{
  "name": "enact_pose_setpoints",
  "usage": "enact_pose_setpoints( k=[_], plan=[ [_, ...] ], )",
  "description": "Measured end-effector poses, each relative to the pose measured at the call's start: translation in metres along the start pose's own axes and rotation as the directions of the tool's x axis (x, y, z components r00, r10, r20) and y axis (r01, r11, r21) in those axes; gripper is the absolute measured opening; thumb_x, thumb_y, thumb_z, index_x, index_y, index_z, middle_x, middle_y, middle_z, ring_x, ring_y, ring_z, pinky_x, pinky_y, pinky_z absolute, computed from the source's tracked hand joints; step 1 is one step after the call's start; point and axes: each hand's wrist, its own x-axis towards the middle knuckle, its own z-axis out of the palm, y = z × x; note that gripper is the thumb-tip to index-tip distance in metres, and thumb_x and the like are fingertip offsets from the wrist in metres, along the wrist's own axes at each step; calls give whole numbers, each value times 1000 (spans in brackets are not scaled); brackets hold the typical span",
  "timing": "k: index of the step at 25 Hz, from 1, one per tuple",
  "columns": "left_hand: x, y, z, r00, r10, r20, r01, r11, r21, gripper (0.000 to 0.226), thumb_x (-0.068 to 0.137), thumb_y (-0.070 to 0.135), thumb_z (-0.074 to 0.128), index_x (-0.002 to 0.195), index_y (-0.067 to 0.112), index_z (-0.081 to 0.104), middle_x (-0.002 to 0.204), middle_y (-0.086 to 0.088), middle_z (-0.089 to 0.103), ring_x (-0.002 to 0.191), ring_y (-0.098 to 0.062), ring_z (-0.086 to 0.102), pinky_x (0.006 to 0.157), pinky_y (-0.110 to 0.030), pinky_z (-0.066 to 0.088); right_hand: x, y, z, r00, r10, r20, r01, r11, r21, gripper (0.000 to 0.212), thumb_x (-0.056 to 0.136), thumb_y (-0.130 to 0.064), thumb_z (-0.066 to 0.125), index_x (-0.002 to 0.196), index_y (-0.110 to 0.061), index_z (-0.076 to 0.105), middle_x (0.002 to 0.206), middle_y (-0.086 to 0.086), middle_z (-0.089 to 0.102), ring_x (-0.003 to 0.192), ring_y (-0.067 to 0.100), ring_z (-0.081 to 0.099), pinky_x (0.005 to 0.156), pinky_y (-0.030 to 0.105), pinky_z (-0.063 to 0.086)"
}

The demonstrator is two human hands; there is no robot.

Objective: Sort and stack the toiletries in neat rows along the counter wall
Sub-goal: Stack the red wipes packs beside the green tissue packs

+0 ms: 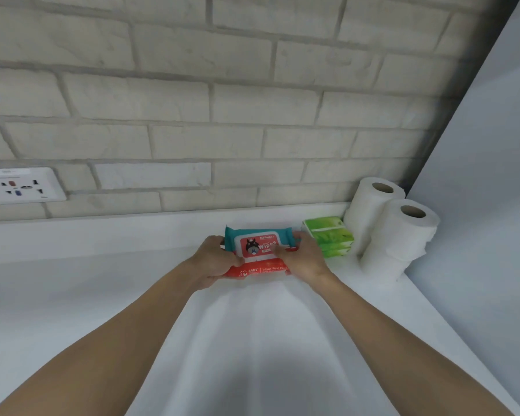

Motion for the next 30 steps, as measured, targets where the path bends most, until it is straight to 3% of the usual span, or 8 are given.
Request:
enact_pose_setpoints(
  k=[3, 5, 7, 10, 14, 17, 22, 30],
  plan=[
    [18, 4, 15, 1000, -17, 4, 18, 999, -43, 58, 80, -14, 65, 132, 1, 44, 108, -12, 61, 98, -28, 65, 69, -39, 59, 20, 6, -11, 999, -30, -24, 28, 996, -85, 47, 87, -26, 72, 126, -13, 49, 109, -2, 60, 84, 9, 60, 57, 5, 45],
    [30, 6, 22, 1000, -14, -21, 13, 998, -57, 61, 79, -17, 64, 134, 0, 43, 102, -12, 60, 96, -29, 65, 68, -39, 59, 31, 12, -13, 998, -62, -18, 59, 988, -142, 38, 91, -26, 66, 124, -14, 51, 110, -1, 60, 75, 1, 55, 47, 3, 39],
    [43, 5, 28, 998, -5, -69, 1, 998, -62, 62, 79, -17, 65, 134, 0, 44, 97, -11, 59, 92, -29, 64, 62, -36, 58, 42, 18, -10, 995, -102, -23, 96, 976, -195, 29, 93, -26, 63, 119, -16, 56, 112, 2, 62, 77, 2, 56, 48, 4, 38],
    [60, 1, 35, 989, 10, -145, -12, 1000, -17, 61, 79, -12, 68, 134, 3, 46, 98, -8, 59, 95, -28, 63, 59, -34, 58, 53, 27, -5, 983, -180, -21, 166, 940, -298, 26, 92, -24, 63, 116, -15, 60, 115, 3, 58, 96, 12, 55, 64, 8, 37],
    [75, -11, 43, 979, 23, -201, -10, 998, 67, 60, 79, -1, 73, 133, 7, 49, 108, -6, 59, 101, -26, 63, 86, -46, 57, 59, 44, 4, 970, -236, 52, 236, 878, -416, 24, 91, -24, 61, 114, -18, 63, 113, 1, 56, 111, 18, 50, 92, 28, 45],
    [81, -19, 47, 977, 43, -208, -25, 996, 88, 56, 79, 3, 74, 130, 7, 50, 111, -6, 61, 99, -24, 63, 90, -45, 55, 59, 51, 7, 959, -273, 73, 270, 809, -522, 28, 92, -28, 58, 119, -22, 61, 126, 5, 55, 128, 26, 43, 110, 41, 39],
    [82, -27, 51, 971, 38, -237, -16, 996, 91, 55, 81, 12, 75, 129, 10, 49, 118, -9, 63, 100, -26, 66, 90, -45, 56, 56, 56, 11, 927, -355, 119, 349, 703, -620, 31, 96, -30, 50, 125, -23, 57, 130, -2, 56, 129, 24, 45, 117, 40, 26],
    [81, -35, 48, 971, 34, -237, 2, 988, 152, 49, 85, 25, 71, 126, 16, 46, 110, -3, 63, 90, -19, 68, 86, -37, 58, 47, 57, 12, 926, -333, 177, 374, 752, -542, 44, 99, -33, 48, 141, -22, 44, 146, 1, 42, 140, 21, 33, 117, 37, 31]
  ],
)
